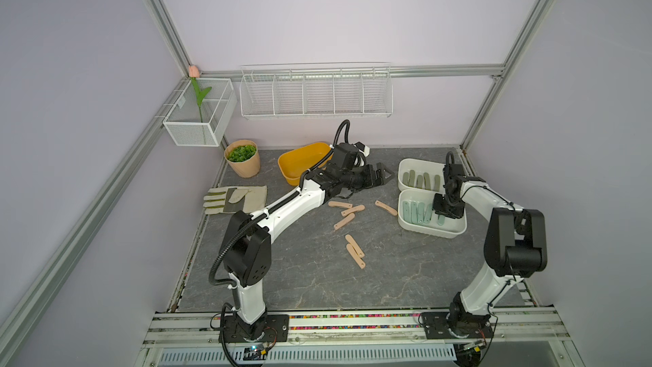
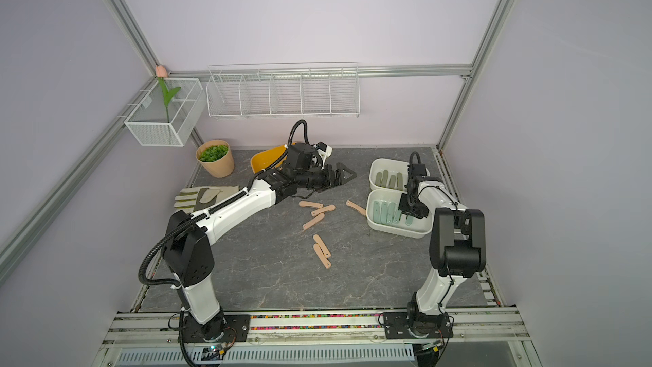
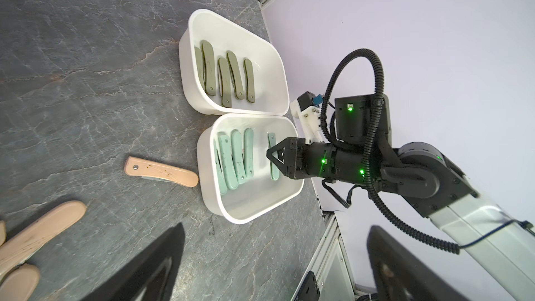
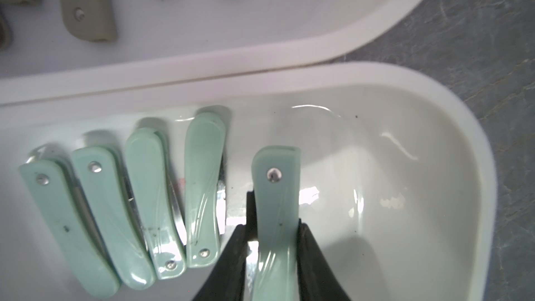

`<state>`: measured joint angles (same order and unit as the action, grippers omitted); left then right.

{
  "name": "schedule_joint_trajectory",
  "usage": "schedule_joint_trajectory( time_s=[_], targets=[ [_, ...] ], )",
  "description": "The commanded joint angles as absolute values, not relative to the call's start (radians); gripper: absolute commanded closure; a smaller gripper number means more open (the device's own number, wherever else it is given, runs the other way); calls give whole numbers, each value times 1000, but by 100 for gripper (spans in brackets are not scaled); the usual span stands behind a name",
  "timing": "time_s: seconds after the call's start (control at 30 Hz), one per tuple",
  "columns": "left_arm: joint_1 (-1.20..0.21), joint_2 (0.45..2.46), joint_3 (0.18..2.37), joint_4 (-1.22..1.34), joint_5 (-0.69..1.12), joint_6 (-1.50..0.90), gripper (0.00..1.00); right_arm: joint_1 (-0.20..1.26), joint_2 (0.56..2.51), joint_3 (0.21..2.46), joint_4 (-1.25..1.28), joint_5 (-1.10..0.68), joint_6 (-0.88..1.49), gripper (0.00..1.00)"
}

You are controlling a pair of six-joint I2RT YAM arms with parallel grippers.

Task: Place the fruit knives into the storage box by color
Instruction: Place the fruit knife in the storage box.

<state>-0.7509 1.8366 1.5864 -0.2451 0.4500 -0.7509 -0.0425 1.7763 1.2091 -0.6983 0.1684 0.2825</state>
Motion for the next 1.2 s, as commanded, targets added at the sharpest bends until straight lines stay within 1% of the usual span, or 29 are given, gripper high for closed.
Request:
schedule_joint_trajectory(
  time_s=[0.0,0.23,0.5,0.63,0.8,0.9,1.0,1.07,1.17],
  targets=[
    [-753,1837,1604,-254,449,-746,1,-48,1803,1236,-686,178,260,70],
    [-753,1833,1601,-266,440,-743,1,-55,1848,1239,-673,181,260,69],
    [-752,1832,1598,-271,431,-747,1,-63,1854,1244,-668,161,277,62],
    [-753,1831,1603,-283,422,-743,1,-71,1817,1247,-683,134,288,59],
    [-749,1832,1632,-334,392,-706,1,-74,1701,1249,-713,79,311,55],
    [-724,1839,1657,-379,347,-673,1,-73,1620,1257,-729,35,321,45],
    [-669,1850,1673,-408,301,-654,1,-69,1541,1271,-748,-1,324,33],
    [-621,1864,1687,-416,296,-648,1,-69,1493,1269,-755,-24,330,19],
    [-565,1905,1745,-466,278,-603,1,-66,1442,1264,-755,-75,345,4]
  ],
)
